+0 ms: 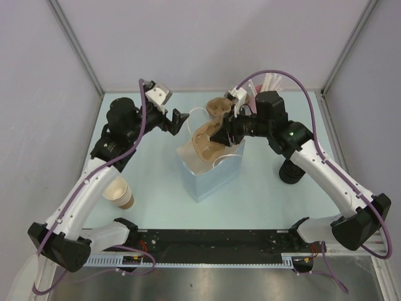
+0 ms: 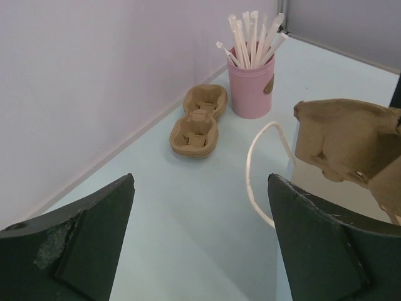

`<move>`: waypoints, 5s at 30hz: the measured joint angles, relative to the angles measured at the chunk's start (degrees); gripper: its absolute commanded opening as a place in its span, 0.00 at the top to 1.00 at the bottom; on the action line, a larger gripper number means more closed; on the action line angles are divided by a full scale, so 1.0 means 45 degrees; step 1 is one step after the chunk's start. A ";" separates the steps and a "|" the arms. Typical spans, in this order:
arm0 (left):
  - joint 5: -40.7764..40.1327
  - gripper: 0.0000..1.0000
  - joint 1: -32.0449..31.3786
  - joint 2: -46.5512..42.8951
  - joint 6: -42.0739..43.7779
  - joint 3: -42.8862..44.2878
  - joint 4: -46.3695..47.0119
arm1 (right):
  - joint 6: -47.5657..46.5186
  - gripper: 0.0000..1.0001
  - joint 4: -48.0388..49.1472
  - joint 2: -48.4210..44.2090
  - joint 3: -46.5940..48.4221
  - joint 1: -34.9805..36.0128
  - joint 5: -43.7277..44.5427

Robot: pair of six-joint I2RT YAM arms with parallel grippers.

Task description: Pack the takeout coffee

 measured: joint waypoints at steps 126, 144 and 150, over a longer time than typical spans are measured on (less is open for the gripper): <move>-0.7320 0.97 -0.2599 0.2404 -0.0087 -0.0865 0.2686 | -0.4279 0.58 -0.7208 0.4930 0.1744 0.2059 0.4114; -0.7465 0.96 -0.2608 0.2404 -0.0087 -0.0865 0.2861 | -0.4478 0.39 -0.7470 0.5246 0.1807 0.2200 0.4187; -0.7465 0.96 -0.2608 0.2404 -0.0087 -0.0865 0.2871 | -0.4517 0.29 -0.7577 0.5246 0.2011 0.2205 0.4192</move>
